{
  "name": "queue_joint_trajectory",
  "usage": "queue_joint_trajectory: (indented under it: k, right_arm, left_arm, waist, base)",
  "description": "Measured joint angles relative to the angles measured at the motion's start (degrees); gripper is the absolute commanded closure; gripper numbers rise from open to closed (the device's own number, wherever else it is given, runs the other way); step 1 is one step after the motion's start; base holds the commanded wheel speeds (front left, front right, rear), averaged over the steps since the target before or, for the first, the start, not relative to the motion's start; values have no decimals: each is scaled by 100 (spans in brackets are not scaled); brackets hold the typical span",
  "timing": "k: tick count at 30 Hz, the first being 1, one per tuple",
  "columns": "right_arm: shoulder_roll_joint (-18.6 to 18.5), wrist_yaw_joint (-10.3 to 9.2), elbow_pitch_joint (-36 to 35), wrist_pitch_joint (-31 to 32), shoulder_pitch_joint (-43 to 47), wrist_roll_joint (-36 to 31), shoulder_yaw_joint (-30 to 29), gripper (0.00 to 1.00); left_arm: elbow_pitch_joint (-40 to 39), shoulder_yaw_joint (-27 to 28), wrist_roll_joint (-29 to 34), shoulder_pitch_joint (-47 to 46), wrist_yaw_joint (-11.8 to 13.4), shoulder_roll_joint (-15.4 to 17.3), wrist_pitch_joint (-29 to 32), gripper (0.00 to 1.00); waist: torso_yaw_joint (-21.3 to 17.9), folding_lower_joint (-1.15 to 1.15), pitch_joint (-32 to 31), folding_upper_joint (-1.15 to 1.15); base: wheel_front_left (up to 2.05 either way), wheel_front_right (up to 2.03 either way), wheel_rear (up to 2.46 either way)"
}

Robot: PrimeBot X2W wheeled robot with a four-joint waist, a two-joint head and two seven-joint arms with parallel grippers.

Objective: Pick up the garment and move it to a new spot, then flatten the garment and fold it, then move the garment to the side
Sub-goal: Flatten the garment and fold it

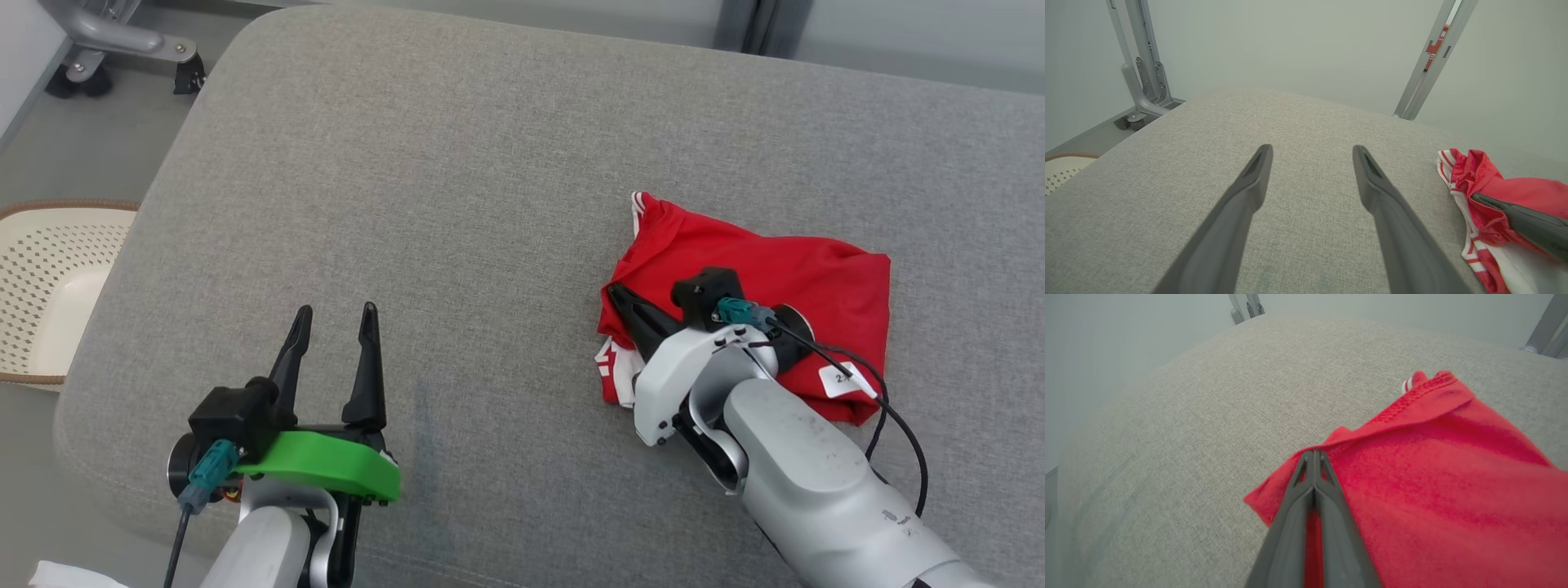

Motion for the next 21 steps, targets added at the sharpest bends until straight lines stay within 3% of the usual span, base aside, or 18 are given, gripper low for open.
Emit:
queue_joint_trajectory:
  k: [12, 17, 21]
  right_arm:
    - [105, 0, 393, 68, -417, 338, 1190, 100]
    - [90, 0, 238, -302, -581, 542, 1151, 100]
    - [-76, 0, 69, -526, -635, 601, 759, 100]
  left_arm:
    - [79, 51, 0, -64, -10, -35, -16, 0]
    - [79, 86, 0, -61, -7, -25, -23, 0]
    - [67, 88, 1, -57, -5, -16, -23, 0]
  waist:
    - [22, 0, 81, 0]
    - [-99, 0, 31, 0]
    - [-212, 0, -17, 0]
  base:
    - [0, 0, 0]
    - [0, 0, 0]
    - [0, 0, 0]
